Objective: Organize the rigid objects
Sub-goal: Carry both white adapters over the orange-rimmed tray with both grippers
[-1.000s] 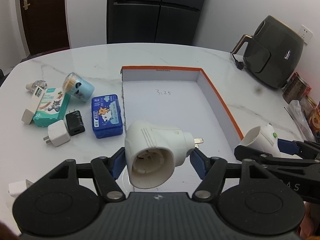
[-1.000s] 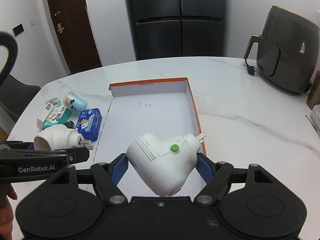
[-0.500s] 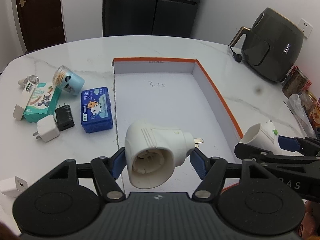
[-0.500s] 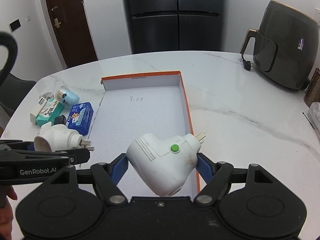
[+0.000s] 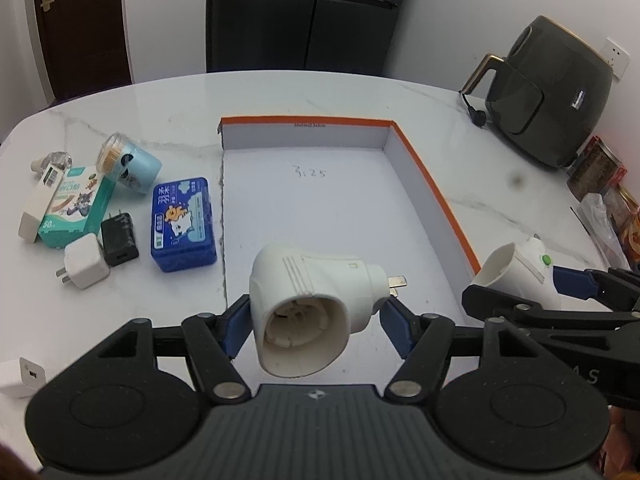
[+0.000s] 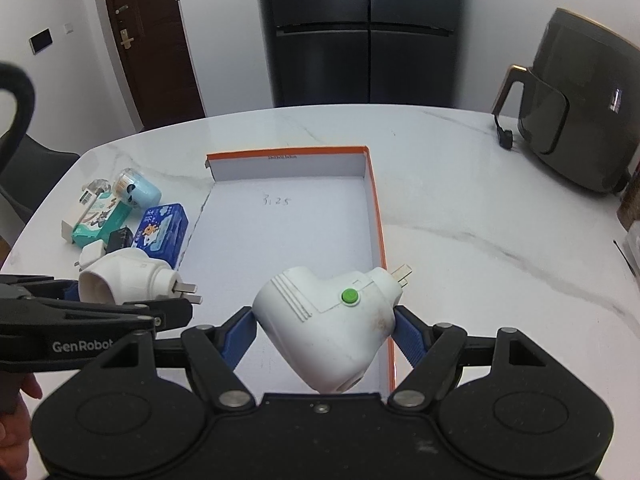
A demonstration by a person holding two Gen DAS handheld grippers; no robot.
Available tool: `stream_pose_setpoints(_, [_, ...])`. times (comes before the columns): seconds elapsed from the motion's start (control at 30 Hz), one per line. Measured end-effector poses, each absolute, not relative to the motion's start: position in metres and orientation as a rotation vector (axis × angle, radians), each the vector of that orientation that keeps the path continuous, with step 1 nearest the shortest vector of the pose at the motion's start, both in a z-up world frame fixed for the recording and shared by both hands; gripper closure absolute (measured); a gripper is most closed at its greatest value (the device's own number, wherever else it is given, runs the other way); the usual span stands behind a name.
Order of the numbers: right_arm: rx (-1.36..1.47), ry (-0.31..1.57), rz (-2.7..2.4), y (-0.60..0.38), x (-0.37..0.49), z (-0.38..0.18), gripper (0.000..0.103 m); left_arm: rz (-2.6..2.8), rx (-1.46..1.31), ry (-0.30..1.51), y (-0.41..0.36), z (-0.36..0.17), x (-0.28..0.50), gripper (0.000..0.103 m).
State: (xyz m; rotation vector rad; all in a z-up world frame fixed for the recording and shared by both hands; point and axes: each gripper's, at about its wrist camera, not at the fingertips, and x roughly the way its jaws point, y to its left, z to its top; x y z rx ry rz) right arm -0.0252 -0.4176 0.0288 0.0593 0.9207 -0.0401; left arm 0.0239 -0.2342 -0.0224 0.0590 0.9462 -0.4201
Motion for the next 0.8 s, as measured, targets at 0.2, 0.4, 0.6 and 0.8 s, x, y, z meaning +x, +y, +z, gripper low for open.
stream_pose_setpoints(0.2, [0.060,0.917,-0.030,-0.422,-0.014,0.029,0.015,-0.411,0.057,0.935,-0.238,-0.020,0.031,0.034])
stream_pose_setpoints(0.4, [0.058,0.919,-0.017,-0.423,-0.006,0.027,0.015,-0.404,0.056,0.935,-0.239,-0.021,0.037,0.034])
stream_pose_setpoints(0.6, [0.049,0.919,-0.008,-0.421,0.001,0.025,0.015,-0.396,0.051,0.942,-0.238,-0.022,0.040,0.034])
stream_pose_setpoints(0.8, [0.047,0.932,-0.007,-0.419,0.002,0.022,0.015,-0.393,0.049,0.955,-0.237,-0.025,0.041,0.034])
